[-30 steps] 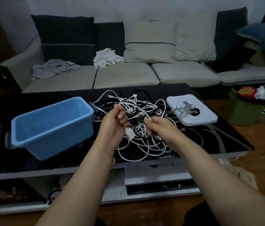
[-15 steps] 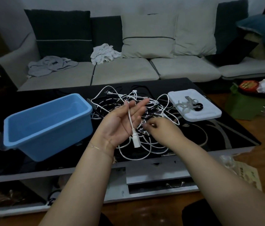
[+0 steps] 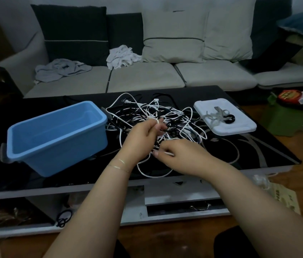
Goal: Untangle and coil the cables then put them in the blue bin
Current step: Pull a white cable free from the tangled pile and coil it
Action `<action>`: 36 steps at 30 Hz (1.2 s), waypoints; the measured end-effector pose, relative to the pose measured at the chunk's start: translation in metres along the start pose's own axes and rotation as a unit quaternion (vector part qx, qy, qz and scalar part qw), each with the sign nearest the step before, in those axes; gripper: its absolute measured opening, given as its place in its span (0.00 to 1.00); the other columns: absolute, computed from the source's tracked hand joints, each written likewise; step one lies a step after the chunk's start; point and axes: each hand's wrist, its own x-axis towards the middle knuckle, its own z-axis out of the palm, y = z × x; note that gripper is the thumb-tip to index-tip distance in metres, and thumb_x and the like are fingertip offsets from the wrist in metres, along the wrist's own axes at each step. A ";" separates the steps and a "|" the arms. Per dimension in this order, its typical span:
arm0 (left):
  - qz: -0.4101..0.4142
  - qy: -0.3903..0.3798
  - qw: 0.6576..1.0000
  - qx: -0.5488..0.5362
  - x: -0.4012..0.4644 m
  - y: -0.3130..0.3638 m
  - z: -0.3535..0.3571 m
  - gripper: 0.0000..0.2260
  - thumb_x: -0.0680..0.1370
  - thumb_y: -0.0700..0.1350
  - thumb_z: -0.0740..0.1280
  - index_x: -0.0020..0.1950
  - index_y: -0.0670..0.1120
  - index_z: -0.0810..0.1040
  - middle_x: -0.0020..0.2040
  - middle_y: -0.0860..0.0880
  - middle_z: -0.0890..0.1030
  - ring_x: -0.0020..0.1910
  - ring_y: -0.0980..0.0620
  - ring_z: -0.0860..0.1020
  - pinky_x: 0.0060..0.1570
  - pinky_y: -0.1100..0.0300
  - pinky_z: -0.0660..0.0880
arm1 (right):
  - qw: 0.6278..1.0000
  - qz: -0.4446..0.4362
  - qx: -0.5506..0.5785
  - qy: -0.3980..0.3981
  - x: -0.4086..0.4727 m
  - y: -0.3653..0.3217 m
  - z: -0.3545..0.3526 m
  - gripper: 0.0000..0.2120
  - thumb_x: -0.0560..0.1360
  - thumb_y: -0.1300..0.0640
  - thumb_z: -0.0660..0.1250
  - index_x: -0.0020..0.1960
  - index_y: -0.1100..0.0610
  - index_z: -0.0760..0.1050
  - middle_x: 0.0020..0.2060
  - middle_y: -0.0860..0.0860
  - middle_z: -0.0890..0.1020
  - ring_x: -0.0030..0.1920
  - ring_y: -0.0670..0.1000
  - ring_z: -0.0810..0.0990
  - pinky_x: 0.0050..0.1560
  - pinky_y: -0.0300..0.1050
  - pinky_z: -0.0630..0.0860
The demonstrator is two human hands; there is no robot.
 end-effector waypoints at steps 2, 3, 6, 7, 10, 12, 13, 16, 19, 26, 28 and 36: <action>0.006 -0.030 0.999 0.044 -0.002 0.000 -0.001 0.11 0.83 0.40 0.59 0.52 0.44 0.81 0.46 0.54 0.82 0.40 0.56 0.81 0.46 0.59 0.78 | 0.999 0.000 0.035 0.003 -0.001 0.004 -0.008 0.10 0.76 0.39 0.58 0.40 0.42 0.70 0.33 0.40 0.77 0.36 0.41 0.74 0.33 0.42 0.65; 0.012 -0.048 0.997 0.056 -0.003 0.001 0.000 0.11 0.83 0.41 0.58 0.52 0.45 0.81 0.40 0.54 0.81 0.35 0.58 0.79 0.40 0.62 0.76 | 0.999 0.001 0.053 0.000 -0.001 0.006 -0.011 0.08 0.76 0.41 0.59 0.40 0.40 0.71 0.34 0.38 0.77 0.37 0.40 0.75 0.35 0.43 0.67; 0.005 -0.074 0.997 0.038 -0.008 0.003 0.002 0.14 0.84 0.43 0.56 0.44 0.48 0.78 0.28 0.55 0.75 0.23 0.62 0.71 0.25 0.71 0.66 | 0.990 0.010 0.142 -0.004 -0.002 0.018 -0.020 0.04 0.77 0.46 0.62 0.44 0.44 0.74 0.42 0.43 0.81 0.45 0.44 0.79 0.50 0.51 0.76; -0.003 -0.082 0.996 0.020 -0.009 0.005 0.003 0.15 0.84 0.44 0.55 0.43 0.47 0.78 0.27 0.56 0.73 0.21 0.63 0.68 0.23 0.72 0.63 | 0.985 0.014 0.171 0.007 -0.003 0.022 -0.022 0.04 0.77 0.47 0.63 0.45 0.45 0.74 0.43 0.45 0.82 0.47 0.47 0.80 0.52 0.54 0.76; -0.023 -0.137 0.989 -0.058 -0.010 0.010 0.007 0.17 0.85 0.44 0.54 0.44 0.40 0.78 0.24 0.57 0.67 0.21 0.62 0.63 0.21 0.72 0.60 | 0.979 0.006 0.188 0.081 -0.003 0.032 -0.027 0.02 0.75 0.45 0.64 0.45 0.43 0.74 0.39 0.39 0.82 0.43 0.43 0.79 0.50 0.54 0.77; -0.024 -0.171 0.978 -0.118 -0.011 0.013 0.009 0.18 0.85 0.43 0.52 0.46 0.39 0.78 0.25 0.56 0.65 0.23 0.60 0.61 0.24 0.68 0.60 | 0.976 0.010 0.167 0.142 -0.002 0.035 -0.028 0.08 0.70 0.38 0.63 0.44 0.40 0.73 0.38 0.35 0.80 0.41 0.39 0.78 0.46 0.51 0.77; -0.026 -0.184 0.973 -0.140 -0.011 0.014 0.011 0.18 0.85 0.43 0.51 0.47 0.39 0.78 0.25 0.55 0.65 0.24 0.59 0.61 0.24 0.67 0.60 | 0.970 0.024 0.173 0.171 -0.002 0.037 -0.028 0.12 0.67 0.34 0.62 0.43 0.41 0.73 0.37 0.35 0.80 0.39 0.40 0.78 0.44 0.50 0.77; -0.032 -0.206 0.963 -0.171 -0.013 0.013 0.010 0.16 0.85 0.43 0.51 0.44 0.42 0.76 0.27 0.53 0.70 0.28 0.54 0.69 0.24 0.64 0.68 | 0.947 0.053 0.236 0.212 0.002 0.044 -0.026 0.21 0.60 0.29 0.66 0.40 0.45 0.72 0.31 0.42 0.79 0.33 0.44 0.77 0.39 0.50 0.75; -0.053 -0.223 0.936 -0.266 -0.014 0.013 0.014 0.15 0.84 0.44 0.52 0.43 0.42 0.72 0.28 0.51 0.74 0.26 0.55 0.71 0.27 0.64 0.69 | 0.926 0.023 0.317 0.203 0.006 0.047 -0.022 0.17 0.64 0.36 0.71 0.37 0.49 0.72 0.29 0.45 0.76 0.32 0.47 0.73 0.36 0.51 0.72; -0.109 -0.189 0.791 -0.572 -0.007 0.013 0.011 0.17 0.79 0.47 0.55 0.59 0.39 0.74 0.26 0.55 0.70 0.22 0.59 0.52 0.19 0.70 0.52 | 0.933 0.031 0.320 0.164 0.015 0.051 -0.012 0.10 0.79 0.50 0.62 0.40 0.49 0.74 0.29 0.42 0.78 0.31 0.43 0.76 0.35 0.44 0.73; -0.107 -0.133 0.778 -0.604 -0.005 0.013 0.008 0.18 0.79 0.47 0.55 0.63 0.39 0.73 0.35 0.54 0.80 0.20 0.59 0.53 0.18 0.71 0.54 | 0.981 0.031 0.156 0.110 0.014 0.050 -0.010 0.10 0.80 0.43 0.57 0.45 0.44 0.73 0.36 0.44 0.80 0.39 0.49 0.78 0.40 0.48 0.74; -0.075 0.041 0.823 -0.561 0.001 0.001 -0.005 0.13 0.84 0.41 0.52 0.61 0.37 0.72 0.42 0.48 0.85 0.40 0.53 0.84 0.43 0.57 0.81 | 0.992 -0.078 -0.097 -0.029 0.005 0.016 0.013 0.16 0.81 0.48 0.53 0.68 0.41 0.56 0.46 0.56 0.81 0.44 0.61 0.78 0.38 0.50 0.72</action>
